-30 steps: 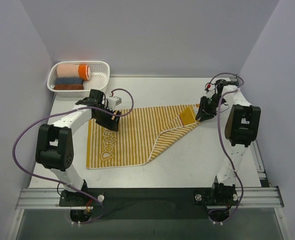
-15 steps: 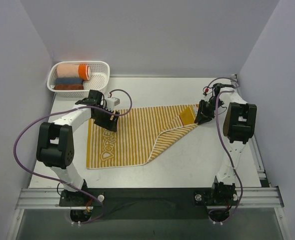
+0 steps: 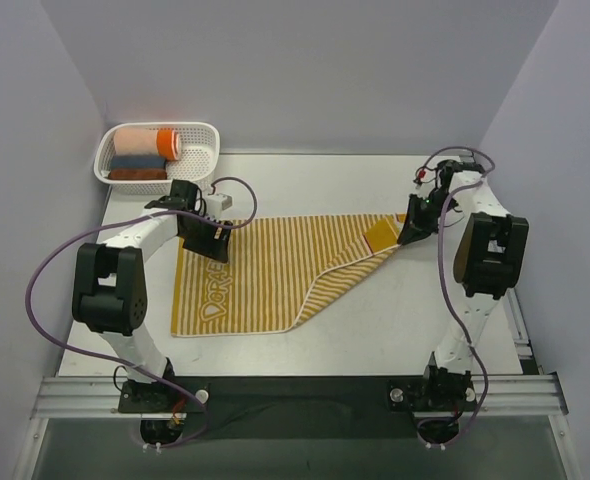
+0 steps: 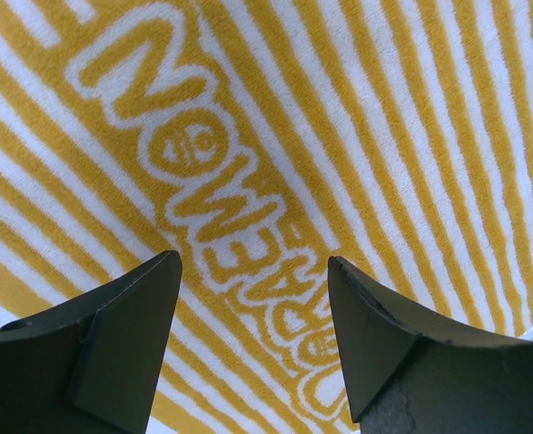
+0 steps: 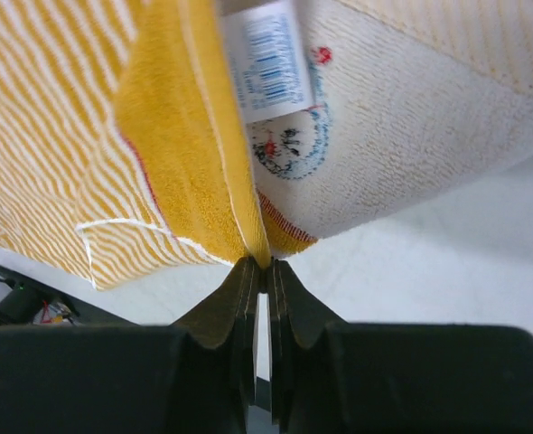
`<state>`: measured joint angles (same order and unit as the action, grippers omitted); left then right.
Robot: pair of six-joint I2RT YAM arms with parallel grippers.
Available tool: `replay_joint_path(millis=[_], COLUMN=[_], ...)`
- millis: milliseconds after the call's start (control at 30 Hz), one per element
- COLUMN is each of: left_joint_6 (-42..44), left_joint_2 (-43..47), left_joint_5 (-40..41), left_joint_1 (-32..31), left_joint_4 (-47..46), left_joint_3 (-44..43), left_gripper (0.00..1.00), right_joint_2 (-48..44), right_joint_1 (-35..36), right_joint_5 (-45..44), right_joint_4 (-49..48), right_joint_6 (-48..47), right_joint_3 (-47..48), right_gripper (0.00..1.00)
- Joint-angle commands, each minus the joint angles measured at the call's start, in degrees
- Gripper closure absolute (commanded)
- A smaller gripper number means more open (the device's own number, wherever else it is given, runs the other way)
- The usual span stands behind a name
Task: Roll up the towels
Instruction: Flatten the towel
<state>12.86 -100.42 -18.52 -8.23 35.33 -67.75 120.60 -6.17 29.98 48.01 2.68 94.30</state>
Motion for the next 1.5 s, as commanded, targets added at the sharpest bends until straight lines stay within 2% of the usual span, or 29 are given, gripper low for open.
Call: replay_joint_path(millis=[0, 167, 233, 267, 400, 600, 733, 767, 800, 833, 900, 1000, 1133, 1267, 1467], left_joint_6=[-0.38, -0.73, -0.82, -1.08, -1.44, -1.17, -1.43, -1.35, -1.44, -1.79, -2.49, -3.72, -3.72, -3.46, -3.9], left_joint_2=[0.66, 0.06, -0.91, -1.96, -4.6, -7.07, -7.25, -7.16, -7.07, -6.46, -5.49, -3.12, -2.5, -4.95, -9.61], left_joint_5=[0.24, 3.23, 4.45, 4.81, 7.36, 9.56, 9.12, 8.86, 7.9, 7.37, 5.09, 2.88, 3.31, 4.37, 6.04], left_joint_1=[0.49, 1.28, 1.72, 1.81, 2.16, 4.01, 4.27, 4.19, 4.27, 4.27, 4.19, 3.58, 2.61, 2.69, 2.78], left_joint_4=[-2.02, -2.02, -2.02, -2.02, -1.93, -0.88, -0.79, -0.79, -0.7, -0.62, -0.27, -0.26, -0.18, -0.35, -1.14], left_joint_3=[-0.63, -0.46, -0.54, -0.63, -1.33, -1.95, -2.21, -2.39, -2.57, -2.74, -3.36, -4.06, -5.29, -6.17, -7.13], left_gripper=[0.24, 0.25, 0.26, 0.27, 0.29, 0.34, 0.35, 0.36, 0.36, 0.35, 0.35, 0.34, 0.31, 0.32, 0.34], right_joint_2=[-8.35, -11.25, -11.87, -12.14, -13.36, -19.95, -22.07, -21.72, -21.37, -20.93, -20.4, -18.12, -12.86, -7.06, 5.07], right_joint_1=[-2.43, -6.91, -8.41, -9.72, -13.15, -20.09, -21.42, -21.42, -21.6, -21.6, -21.51, -20.64, -15.37, -7.3, -2.53], right_joint_5=[-0.7, -3.52, -5.27, -5.63, -5.98, -11.95, -17.93, -18.89, -18.73, -18.38, -15.85, -7.78, -5.81, -6.77, -11.94], right_joint_4=[8.85, 16.67, 17.47, 17.3, 19.39, 25.98, 28.19, 28.71, 29.76, 29.95, 29.69, 28.29, 21.88, 15.46, 10.18], right_joint_6=[-5.65, -12.42, -14.7, -15.07, -18.14, -29.47, -34.92, -35.54, -36.42, -36.6, -35.82, -31.61, -24.05, -17.64, -13.32], right_joint_3=[-0.78, -4.03, -5.96, -7.28, -9.04, -18.95, -23.37, -23.46, -22.42, -21.28, -17.6, -8.37, -1.5, 1.58, 7.46], right_gripper=[1.0, 1.0, 0.97, 1.0, 1.0, 1.0, 0.99, 0.91, 0.7, 0.62, 0.53, 0.52, 0.59, 0.66, 0.71])
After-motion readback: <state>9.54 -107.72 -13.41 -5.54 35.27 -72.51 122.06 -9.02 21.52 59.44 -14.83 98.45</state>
